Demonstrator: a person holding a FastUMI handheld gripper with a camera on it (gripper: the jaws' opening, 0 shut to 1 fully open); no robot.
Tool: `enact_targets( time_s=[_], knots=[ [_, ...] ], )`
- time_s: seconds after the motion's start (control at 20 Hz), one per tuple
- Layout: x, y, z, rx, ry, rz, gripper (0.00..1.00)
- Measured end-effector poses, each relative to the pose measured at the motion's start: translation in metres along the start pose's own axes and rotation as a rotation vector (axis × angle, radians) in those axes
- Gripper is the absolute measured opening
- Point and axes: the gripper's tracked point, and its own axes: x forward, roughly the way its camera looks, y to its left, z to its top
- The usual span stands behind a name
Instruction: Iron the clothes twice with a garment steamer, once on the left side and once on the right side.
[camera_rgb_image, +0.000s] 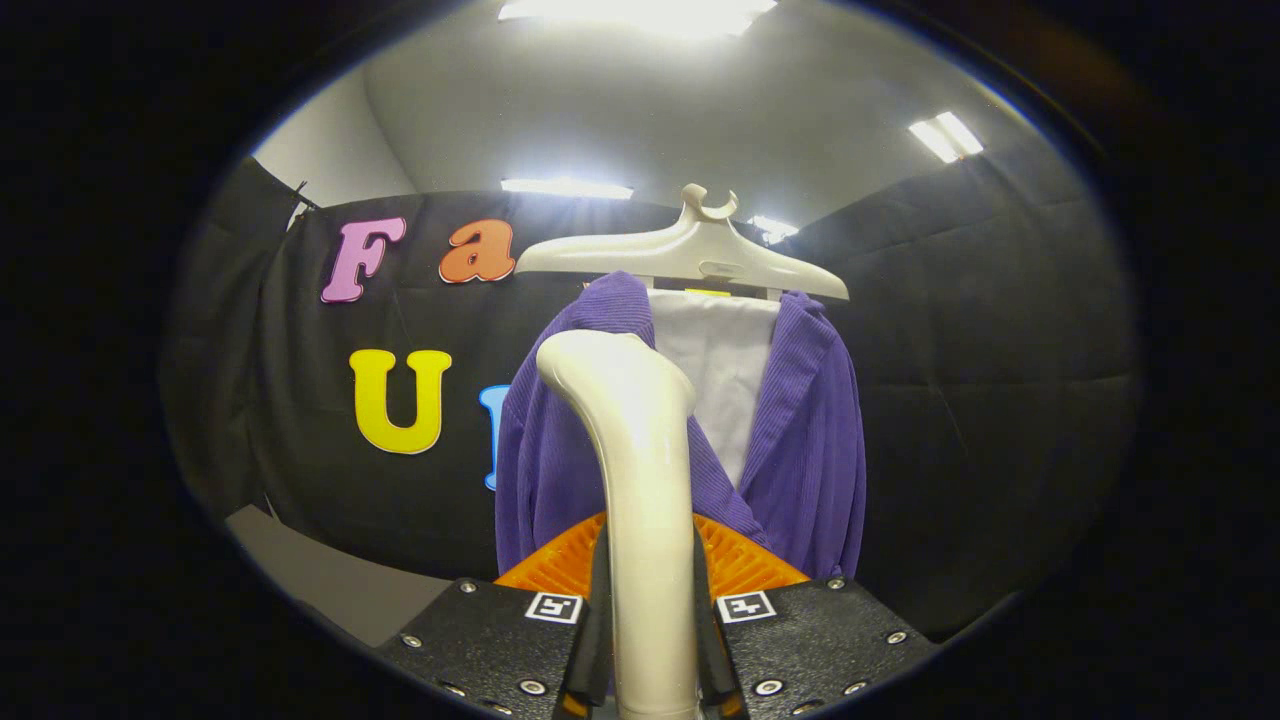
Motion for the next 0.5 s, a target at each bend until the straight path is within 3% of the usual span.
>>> enact_targets(
  time_s=[0.5],
  knots=[
    [0.012, -0.011, -0.071, 0.042, 0.088, -0.078, 0.34]
  ],
)
